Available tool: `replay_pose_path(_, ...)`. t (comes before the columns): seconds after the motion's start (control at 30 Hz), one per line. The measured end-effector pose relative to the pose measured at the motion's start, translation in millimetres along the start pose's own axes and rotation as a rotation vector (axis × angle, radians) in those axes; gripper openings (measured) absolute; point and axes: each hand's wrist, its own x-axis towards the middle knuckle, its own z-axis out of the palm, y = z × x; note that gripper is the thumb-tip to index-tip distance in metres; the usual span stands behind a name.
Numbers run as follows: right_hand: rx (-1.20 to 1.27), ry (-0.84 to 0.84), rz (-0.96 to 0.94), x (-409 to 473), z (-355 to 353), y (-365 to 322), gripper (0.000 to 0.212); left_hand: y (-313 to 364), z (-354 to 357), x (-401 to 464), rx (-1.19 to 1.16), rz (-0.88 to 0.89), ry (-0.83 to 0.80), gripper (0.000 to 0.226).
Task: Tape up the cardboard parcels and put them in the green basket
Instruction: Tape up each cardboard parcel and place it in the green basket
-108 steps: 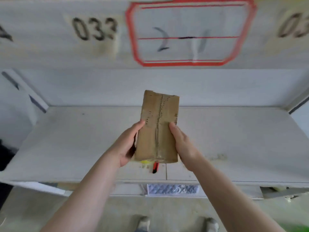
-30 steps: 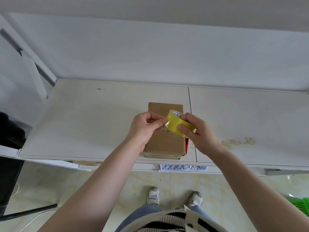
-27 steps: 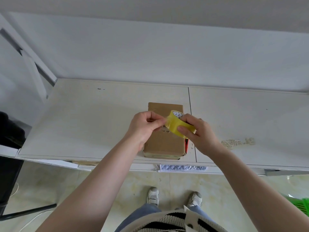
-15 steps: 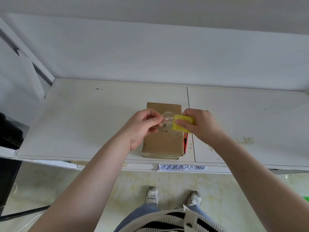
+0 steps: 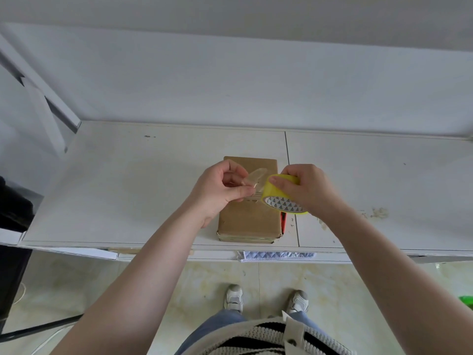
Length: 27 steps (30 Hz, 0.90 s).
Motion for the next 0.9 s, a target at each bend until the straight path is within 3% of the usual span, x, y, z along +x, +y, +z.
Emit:
replay_pose_path(0.2,0.100,-0.151,0.142,5,-9,-1,0.039,6,-7,4,0.324,0.198,-0.088,0.036)
replay_pose_path(0.37,0.059,-0.236,0.163,8,-13,-1,0.047,13,-9,13,0.531,0.262,-0.192,0.036)
replay_pose_path(0.5,0.070,-0.259,0.189,10,-10,1,0.042,15,-9,21,0.673,0.316,-0.181,0.032)
replay_pose_path(0.67,0.039,-0.224,0.211,14,-8,0,0.048,15,-1,26,0.935,0.524,-0.099,0.021)
replay_pose_path(0.77,0.030,-0.114,0.204,14,-9,1,0.046,10,3,25,0.899,0.516,-0.010,0.021)
replay_pose_path(0.9,-0.025,0.022,0.130,8,-11,2,0.038,1,6,19,0.558,0.317,-0.042,0.032)
